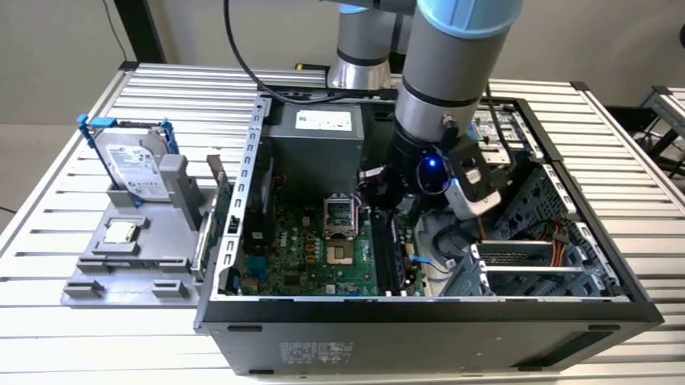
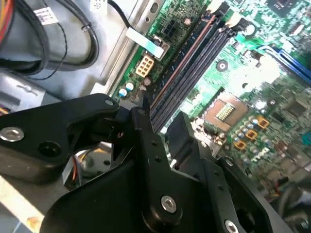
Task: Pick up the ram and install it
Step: 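Insert the ram into the slot, then press down the ram until it locks into place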
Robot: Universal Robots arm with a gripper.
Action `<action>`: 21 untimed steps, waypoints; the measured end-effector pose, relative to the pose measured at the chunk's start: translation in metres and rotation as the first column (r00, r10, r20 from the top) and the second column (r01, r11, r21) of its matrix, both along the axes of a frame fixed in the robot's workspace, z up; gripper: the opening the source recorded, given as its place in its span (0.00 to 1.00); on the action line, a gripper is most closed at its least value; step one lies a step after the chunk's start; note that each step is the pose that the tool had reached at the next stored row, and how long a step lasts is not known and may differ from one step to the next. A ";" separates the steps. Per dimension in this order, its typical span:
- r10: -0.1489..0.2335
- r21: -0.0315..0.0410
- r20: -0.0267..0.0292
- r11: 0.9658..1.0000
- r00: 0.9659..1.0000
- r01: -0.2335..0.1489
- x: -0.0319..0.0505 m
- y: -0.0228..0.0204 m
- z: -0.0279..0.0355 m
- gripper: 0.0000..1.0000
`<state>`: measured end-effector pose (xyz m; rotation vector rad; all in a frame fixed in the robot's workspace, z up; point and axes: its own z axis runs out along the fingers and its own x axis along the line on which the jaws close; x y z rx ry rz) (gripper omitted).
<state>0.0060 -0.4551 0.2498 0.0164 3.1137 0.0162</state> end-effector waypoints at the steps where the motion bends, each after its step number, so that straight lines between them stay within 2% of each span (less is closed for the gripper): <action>1: 0.000 0.003 0.000 1.000 1.000 0.000 0.0000 -0.0001 0.0021 1.00; 6: 0.000 0.010 0.000 1.000 1.000 0.000 0.0000 -0.0007 0.0183 1.00; 7: 0.000 0.013 0.000 1.000 1.000 0.000 0.0000 -0.0008 0.0205 1.00; 9: 0.000 0.028 0.000 1.000 1.000 0.000 0.0000 -0.0010 0.0216 1.00; 15: 0.000 0.029 0.000 1.000 1.000 0.000 0.0000 -0.0010 0.0217 1.00; 16: 0.000 0.030 0.000 1.000 1.000 0.000 0.0000 -0.0010 0.0217 0.00; 21: 0.000 0.030 0.000 1.000 1.000 0.000 0.0000 -0.0010 0.0217 0.00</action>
